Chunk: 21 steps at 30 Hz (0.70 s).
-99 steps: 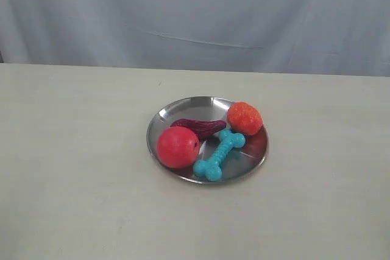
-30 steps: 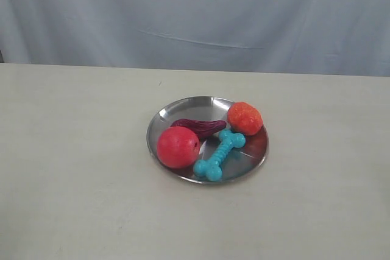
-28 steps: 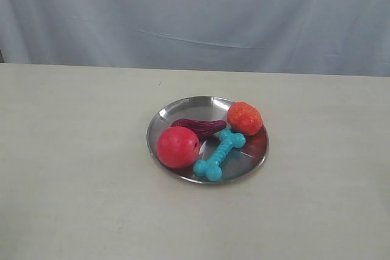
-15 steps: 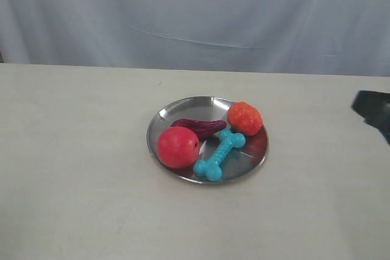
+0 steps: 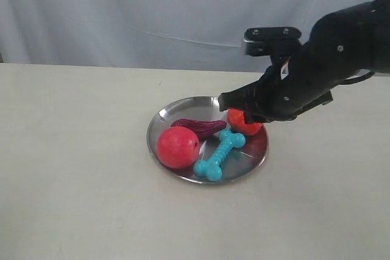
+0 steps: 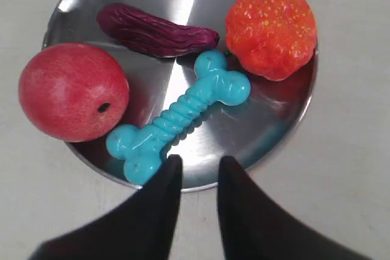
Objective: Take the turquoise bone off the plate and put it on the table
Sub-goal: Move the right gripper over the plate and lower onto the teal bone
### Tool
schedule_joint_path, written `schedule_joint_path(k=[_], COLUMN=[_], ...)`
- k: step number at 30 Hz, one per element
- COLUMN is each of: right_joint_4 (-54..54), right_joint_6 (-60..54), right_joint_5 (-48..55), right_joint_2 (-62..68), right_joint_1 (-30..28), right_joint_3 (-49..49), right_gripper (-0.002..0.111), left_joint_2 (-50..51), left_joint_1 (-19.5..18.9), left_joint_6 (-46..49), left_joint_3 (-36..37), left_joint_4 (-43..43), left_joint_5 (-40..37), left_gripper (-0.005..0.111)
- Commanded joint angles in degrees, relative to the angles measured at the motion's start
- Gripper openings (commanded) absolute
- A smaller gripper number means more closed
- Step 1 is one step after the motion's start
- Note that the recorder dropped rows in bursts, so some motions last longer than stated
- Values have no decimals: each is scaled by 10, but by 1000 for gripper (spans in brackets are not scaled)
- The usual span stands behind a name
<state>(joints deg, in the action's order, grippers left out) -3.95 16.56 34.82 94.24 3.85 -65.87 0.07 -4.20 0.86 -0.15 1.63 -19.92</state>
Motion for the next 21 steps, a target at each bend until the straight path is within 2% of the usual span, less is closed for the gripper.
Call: schedule_joint_path(k=[1,5,11,21], right_joint_4=[-4,4,39,39], right_joint_6=[-3,47,49,59], right_joint_5=[-2,10,64,184], right_joint_2=[63,124,197,309], right_joint_1=[2,3,4,4], right_joint_3=[-34,-88,-181,-299], right_gripper=[55,56,56,56], left_joint_2=[-1,-1,-1,-1], left_joint_1=[-3,-3,-3,-3], left_joint_6=[-2,-2,-2,-2], left_joint_3=[1,1,1,1], left_joint_4=[3,3,3,3], left_joint_5=[3,3,3,3], left_gripper=[0,0,0,0])
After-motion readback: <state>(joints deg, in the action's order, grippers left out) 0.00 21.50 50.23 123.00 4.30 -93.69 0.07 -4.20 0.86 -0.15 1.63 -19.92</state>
